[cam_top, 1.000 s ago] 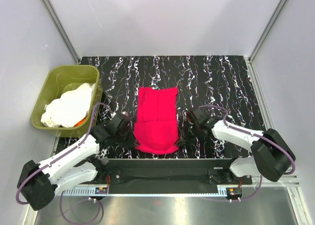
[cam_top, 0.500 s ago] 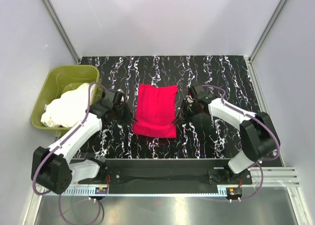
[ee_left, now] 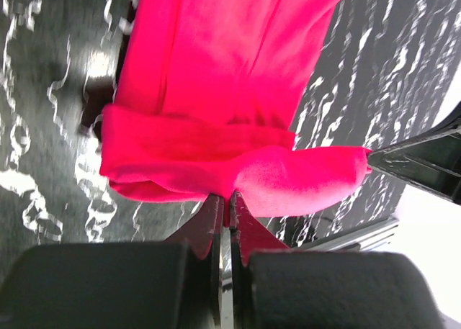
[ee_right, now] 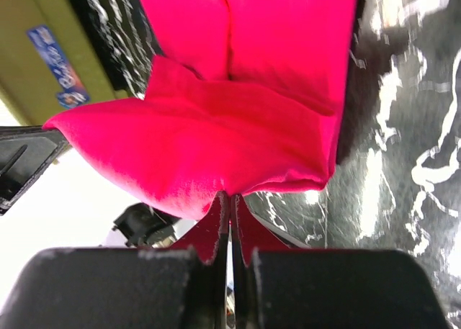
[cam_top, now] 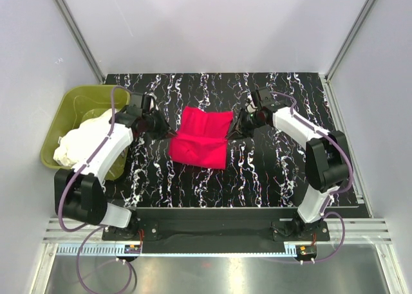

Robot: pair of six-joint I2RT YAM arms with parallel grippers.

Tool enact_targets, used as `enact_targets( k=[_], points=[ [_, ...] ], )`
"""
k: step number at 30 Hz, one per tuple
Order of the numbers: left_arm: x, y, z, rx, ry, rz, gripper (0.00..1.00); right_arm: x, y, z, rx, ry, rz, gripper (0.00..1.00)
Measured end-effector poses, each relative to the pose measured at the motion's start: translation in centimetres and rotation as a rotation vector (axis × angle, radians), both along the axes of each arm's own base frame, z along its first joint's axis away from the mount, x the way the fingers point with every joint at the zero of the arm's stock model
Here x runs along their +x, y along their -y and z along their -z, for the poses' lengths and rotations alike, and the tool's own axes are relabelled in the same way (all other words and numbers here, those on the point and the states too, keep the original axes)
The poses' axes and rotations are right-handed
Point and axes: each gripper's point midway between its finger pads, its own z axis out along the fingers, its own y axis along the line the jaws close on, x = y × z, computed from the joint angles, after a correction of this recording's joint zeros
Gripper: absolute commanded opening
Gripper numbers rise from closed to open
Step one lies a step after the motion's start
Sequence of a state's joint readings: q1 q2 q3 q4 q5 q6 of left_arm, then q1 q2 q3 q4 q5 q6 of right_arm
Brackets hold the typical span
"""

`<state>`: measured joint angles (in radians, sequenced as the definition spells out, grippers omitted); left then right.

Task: Fold and stack the t-shirts
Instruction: Fold the tshirt

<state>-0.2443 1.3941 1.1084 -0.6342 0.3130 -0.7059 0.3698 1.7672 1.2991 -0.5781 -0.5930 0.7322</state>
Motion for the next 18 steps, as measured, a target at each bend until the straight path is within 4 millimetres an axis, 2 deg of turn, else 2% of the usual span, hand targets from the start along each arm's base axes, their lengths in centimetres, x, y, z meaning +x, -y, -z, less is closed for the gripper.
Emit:
enact_targets(
  k=[4,10,18],
  points=[
    [2.2,0.1,-0.9,-0.021,0.013,0.002,0.00,1.9,0.1,-0.7,0.018,0.011,0.009,0.00],
    [6.6,0.2,-2.5,-0.059,0.054,0.004,0.00,4.6,0.4,-1.1,0.042,0.014,0.025,0.00],
    [11.5,0.8,-2.3,-0.106,0.062,0.022,0.00,7.8,0.6,-0.8,0.056,0.012,0.043,0.00]
  ],
)
